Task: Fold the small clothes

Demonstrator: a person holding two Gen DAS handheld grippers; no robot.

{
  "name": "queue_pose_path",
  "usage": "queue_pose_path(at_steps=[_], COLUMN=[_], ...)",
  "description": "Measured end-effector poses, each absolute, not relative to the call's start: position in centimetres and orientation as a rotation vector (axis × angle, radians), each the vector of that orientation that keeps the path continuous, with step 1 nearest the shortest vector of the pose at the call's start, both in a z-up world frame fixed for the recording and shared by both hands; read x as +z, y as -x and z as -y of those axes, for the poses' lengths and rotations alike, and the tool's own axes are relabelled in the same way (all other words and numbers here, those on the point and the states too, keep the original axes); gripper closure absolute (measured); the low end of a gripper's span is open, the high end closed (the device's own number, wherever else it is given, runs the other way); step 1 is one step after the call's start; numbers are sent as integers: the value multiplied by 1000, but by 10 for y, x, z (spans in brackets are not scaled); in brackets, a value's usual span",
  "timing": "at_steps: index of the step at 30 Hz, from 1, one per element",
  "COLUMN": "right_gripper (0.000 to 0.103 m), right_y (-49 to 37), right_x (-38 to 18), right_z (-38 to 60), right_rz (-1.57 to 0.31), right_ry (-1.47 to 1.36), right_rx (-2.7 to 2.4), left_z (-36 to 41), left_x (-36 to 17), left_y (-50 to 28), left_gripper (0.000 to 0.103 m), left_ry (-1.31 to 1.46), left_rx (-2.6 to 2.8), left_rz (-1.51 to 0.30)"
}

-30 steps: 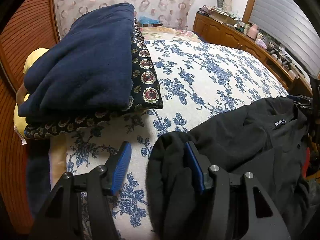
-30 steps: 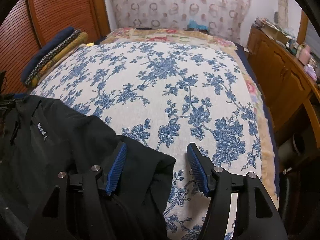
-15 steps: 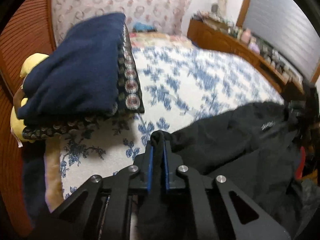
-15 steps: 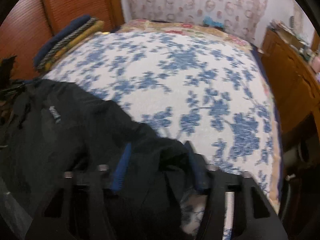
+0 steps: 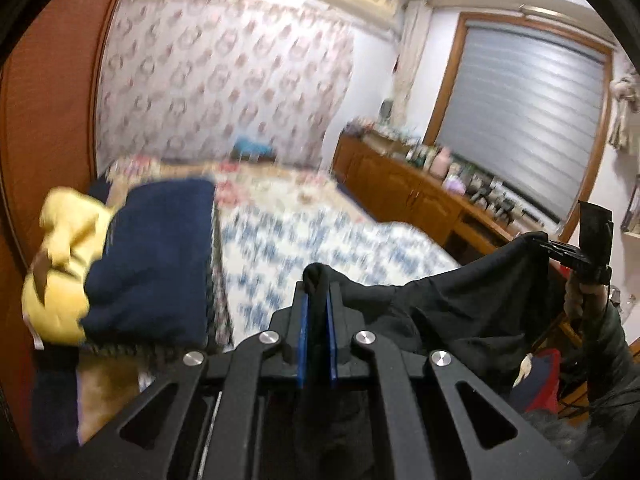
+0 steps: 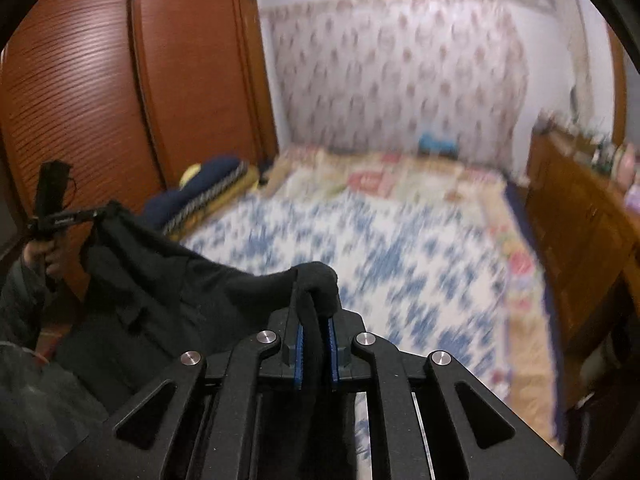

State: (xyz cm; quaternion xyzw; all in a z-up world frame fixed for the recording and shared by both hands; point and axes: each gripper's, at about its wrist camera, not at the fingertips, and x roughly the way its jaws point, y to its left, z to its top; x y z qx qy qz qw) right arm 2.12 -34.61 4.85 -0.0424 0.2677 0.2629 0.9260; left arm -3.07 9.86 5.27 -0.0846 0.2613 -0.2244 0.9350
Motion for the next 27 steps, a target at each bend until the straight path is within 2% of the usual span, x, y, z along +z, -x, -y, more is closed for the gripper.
queue_pose_path(at_steps=[11,17,21,27], right_gripper=[97,97,97,97], right_y=[24,39,37,30], right_x=[189,254,271,268], right_z=[343,346,347,356], right_rz=[-216,-93,-61,-83], right_ry=[174,218,240,255], right_rx=[450,397,336,302], left_z=[-121,-124,-129,-131], left_x=[169,212,225,221], left_y=[45,49,46,45], left_gripper=[98,98,98,98], left_ry=[118,71,65,77], left_rx=[-431,-396,-366,-360], left_rz=[-270,-160,-105,-83])
